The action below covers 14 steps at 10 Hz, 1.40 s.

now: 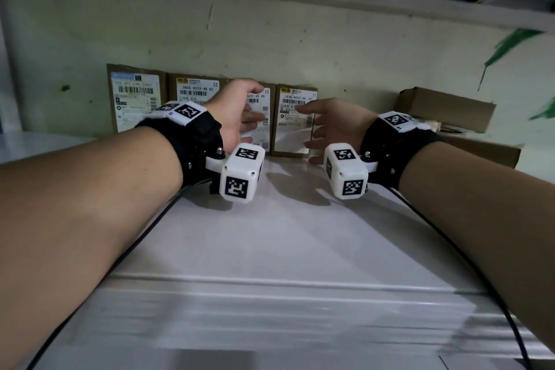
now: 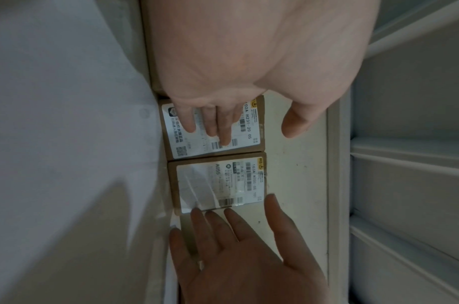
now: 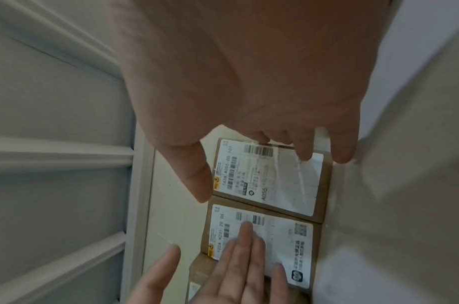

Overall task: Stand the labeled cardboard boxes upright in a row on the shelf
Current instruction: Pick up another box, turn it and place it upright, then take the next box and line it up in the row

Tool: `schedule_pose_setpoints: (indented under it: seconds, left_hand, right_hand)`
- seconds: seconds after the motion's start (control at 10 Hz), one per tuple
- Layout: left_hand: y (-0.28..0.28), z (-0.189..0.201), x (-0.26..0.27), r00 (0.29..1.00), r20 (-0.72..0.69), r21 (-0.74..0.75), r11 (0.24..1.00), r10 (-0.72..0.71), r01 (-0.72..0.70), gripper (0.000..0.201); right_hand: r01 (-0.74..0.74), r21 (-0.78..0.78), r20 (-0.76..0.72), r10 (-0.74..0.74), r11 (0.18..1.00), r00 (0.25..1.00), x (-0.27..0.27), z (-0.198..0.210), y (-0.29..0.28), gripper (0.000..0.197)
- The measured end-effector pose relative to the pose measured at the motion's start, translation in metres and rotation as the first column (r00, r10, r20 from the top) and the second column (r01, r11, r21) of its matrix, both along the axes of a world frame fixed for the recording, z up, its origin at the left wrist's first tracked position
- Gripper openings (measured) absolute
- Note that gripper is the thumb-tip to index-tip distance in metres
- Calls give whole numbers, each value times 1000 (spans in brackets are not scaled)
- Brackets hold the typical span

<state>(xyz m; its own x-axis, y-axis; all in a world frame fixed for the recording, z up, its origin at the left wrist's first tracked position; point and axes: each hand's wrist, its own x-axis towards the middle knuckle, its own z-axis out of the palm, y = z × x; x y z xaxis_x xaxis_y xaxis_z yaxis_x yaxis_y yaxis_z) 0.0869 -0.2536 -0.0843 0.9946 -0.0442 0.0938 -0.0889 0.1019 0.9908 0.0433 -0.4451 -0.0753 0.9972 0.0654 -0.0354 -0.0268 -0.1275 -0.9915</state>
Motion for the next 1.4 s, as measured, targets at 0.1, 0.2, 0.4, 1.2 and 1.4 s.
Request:
schedule_pose_setpoints:
  seconds: [0.1,0.2,0.4,1.2,1.4]
  left_hand:
    - [-11,7,-9,999,5,37,998,-45,44,49]
    - [-29,14,-23,989,-6,57,987,-149,149,35]
    - [-53,11,-41,959,-24,127,951,-281,281,20]
    - [-138,3,-29,995,-95,10,999,-35,36,41]
    - [-136,6,-23,1000,-29,-25,1000,-3,2,47]
  right_hand:
    - [-42,0,1,42,999,999,-15,2,3,11]
    - [-100,83,-2,100,992,995,-25,6,8,19]
    - [161,-108,157,-143,981,977,-28,19,3,20]
    - [347,1,321,-329,938,888,-57,45,-118,20]
    - [350,-385,364,-208,854,908,-63,35,-111,48]
